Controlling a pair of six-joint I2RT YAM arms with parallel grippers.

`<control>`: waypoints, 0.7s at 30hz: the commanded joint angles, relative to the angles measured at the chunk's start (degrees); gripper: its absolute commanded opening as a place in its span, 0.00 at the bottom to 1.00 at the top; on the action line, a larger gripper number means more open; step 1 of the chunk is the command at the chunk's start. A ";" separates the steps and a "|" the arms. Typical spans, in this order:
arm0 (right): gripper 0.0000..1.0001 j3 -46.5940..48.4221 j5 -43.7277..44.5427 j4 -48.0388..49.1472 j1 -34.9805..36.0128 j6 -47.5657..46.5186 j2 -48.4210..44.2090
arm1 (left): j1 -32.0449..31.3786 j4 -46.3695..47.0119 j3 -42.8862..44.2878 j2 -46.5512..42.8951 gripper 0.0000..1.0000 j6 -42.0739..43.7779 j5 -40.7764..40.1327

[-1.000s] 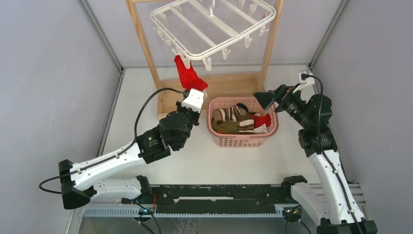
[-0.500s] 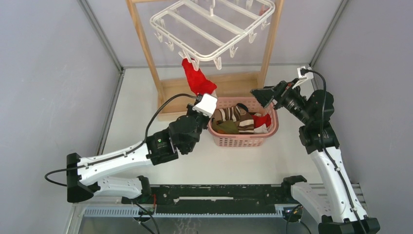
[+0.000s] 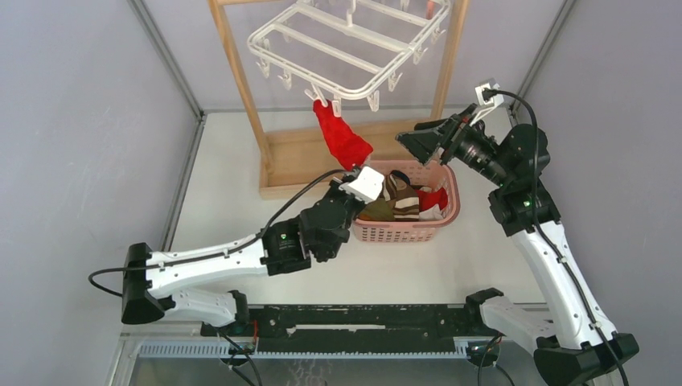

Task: Remove the socks clipped to the hanger
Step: Remove the sock from the hanger.

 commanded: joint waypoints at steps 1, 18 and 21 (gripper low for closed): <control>0.88 3.81 0.53 -0.24 0.62 -2.79 0.63 | -1.03 3.58 5.80 2.37 0.01 2.68 -1.09; 0.89 6.23 -0.10 -5.09 -3.22 -4.83 0.53 | -0.32 2.01 13.91 9.60 0.04 2.49 5.69; 0.89 3.89 -1.90 -2.88 -3.39 -3.68 1.78 | 1.71 -1.39 12.15 5.30 0.04 -3.26 11.42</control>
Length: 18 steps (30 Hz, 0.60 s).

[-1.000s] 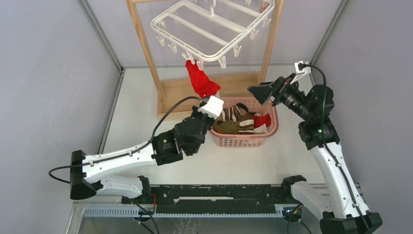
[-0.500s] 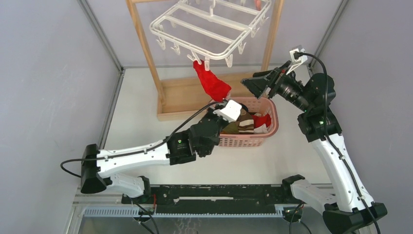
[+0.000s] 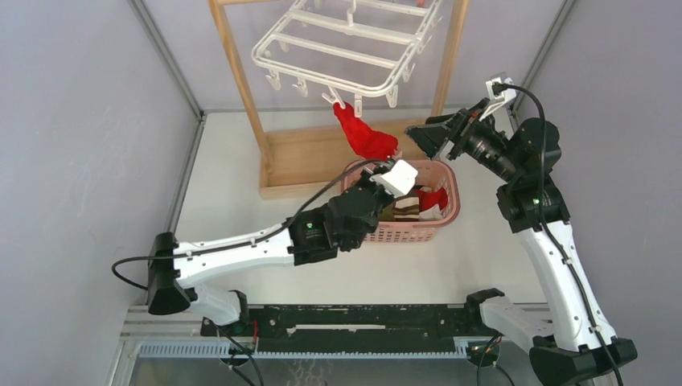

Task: Remove the socks clipped to the hanger
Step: Remove the sock from the hanger.

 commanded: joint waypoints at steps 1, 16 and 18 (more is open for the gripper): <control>0.89 -1.70 -2.58 2.98 -0.46 0.24 1.51 | 2.69 -2.67 -0.36 -8.02 0.04 -8.62 9.14; 0.89 -13.87 -22.34 32.57 -0.89 15.99 9.03 | 11.74 -3.71 -9.89 -19.70 0.05 -23.24 34.05; 0.89 -13.89 -22.71 34.68 0.31 17.18 9.99 | 11.79 -3.66 -10.23 -19.78 0.05 -23.46 34.78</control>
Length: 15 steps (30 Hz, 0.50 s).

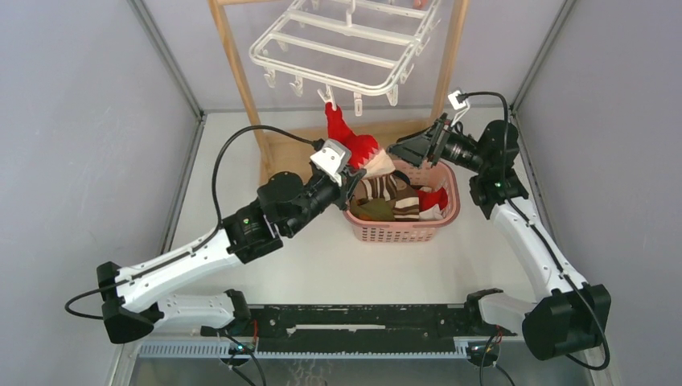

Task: Remove the socks clipped to the hanger
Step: Remove the sock from the hanger.

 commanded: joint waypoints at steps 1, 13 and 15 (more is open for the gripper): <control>0.89 0.41 -5.38 14.46 2.55 6.61 1.19 | 0.48 1.54 -1.61 -0.47 0.05 -2.90 5.81; 0.88 0.39 -6.10 16.48 6.46 8.48 3.24 | 2.66 3.47 -3.13 -0.75 0.05 -5.21 7.68; 0.88 0.39 -6.10 15.88 6.65 8.33 2.94 | 2.89 3.51 -3.15 -0.58 0.05 -5.42 7.85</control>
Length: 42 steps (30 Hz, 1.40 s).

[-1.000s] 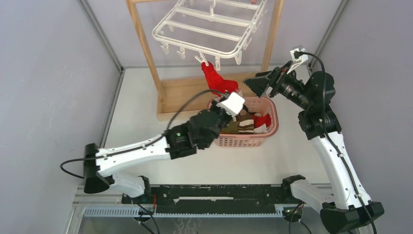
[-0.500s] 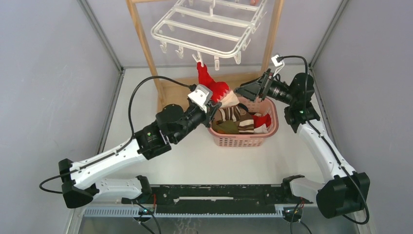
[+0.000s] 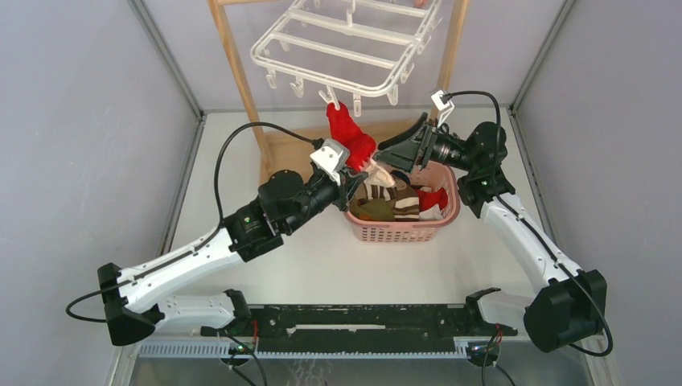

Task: Remove the socks clipped to the hanger
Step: Remove the sock from the hanger.

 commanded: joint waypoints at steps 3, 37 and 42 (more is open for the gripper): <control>0.85 0.45 -0.83 2.21 1.01 0.59 -1.01 | 0.70 3.01 -0.84 -0.19 0.05 -1.84 1.65; 0.04 0.44 -1.58 2.87 3.48 2.32 2.67 | 1.76 2.49 -1.22 -0.85 0.25 -2.97 1.58; 0.00 0.45 -1.32 2.83 3.32 2.44 3.16 | 1.84 1.86 -2.14 -2.89 0.53 -3.61 1.08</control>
